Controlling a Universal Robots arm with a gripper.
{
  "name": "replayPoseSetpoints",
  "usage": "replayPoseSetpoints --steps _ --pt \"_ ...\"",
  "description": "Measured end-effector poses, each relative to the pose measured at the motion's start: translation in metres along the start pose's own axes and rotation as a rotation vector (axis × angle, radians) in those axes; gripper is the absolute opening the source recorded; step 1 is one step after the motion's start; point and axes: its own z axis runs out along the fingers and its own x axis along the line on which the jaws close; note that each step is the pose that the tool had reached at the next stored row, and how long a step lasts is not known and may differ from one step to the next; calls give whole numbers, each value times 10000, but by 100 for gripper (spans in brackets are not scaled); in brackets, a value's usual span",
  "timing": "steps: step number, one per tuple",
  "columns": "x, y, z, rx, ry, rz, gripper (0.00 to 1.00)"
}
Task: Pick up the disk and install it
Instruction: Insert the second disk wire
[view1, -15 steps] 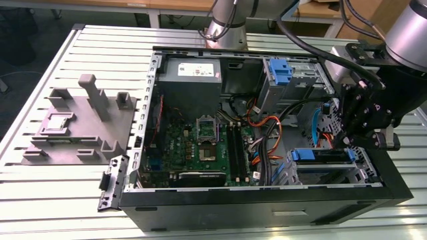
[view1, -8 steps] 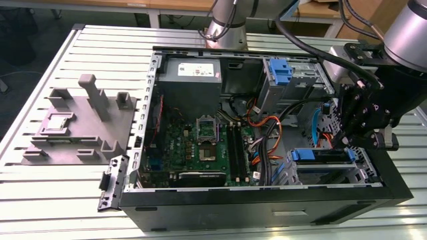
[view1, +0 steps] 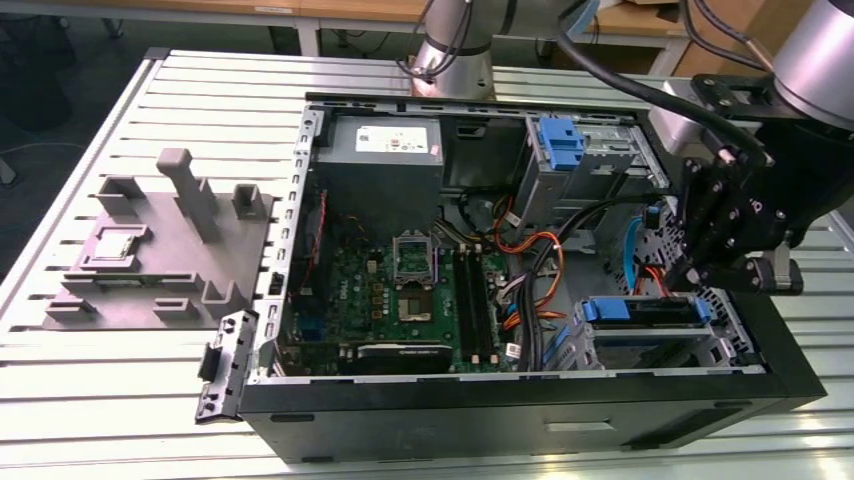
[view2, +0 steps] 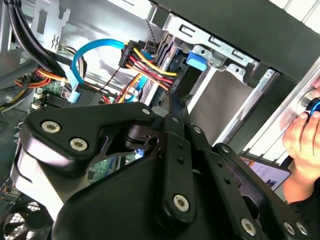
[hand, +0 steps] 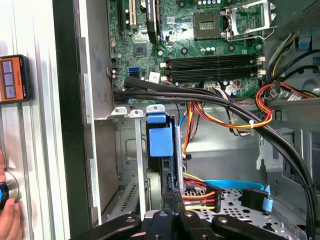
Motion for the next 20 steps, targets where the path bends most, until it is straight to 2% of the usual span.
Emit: replayPoseSetpoints --steps 5,11,15,20 --pt "6 67 -1 -1 0 1 10" --pt "0 71 -31 0 1 0 10" --pt "-29 73 -60 0 0 0 10" --pt "-94 78 -64 1 8 0 10"
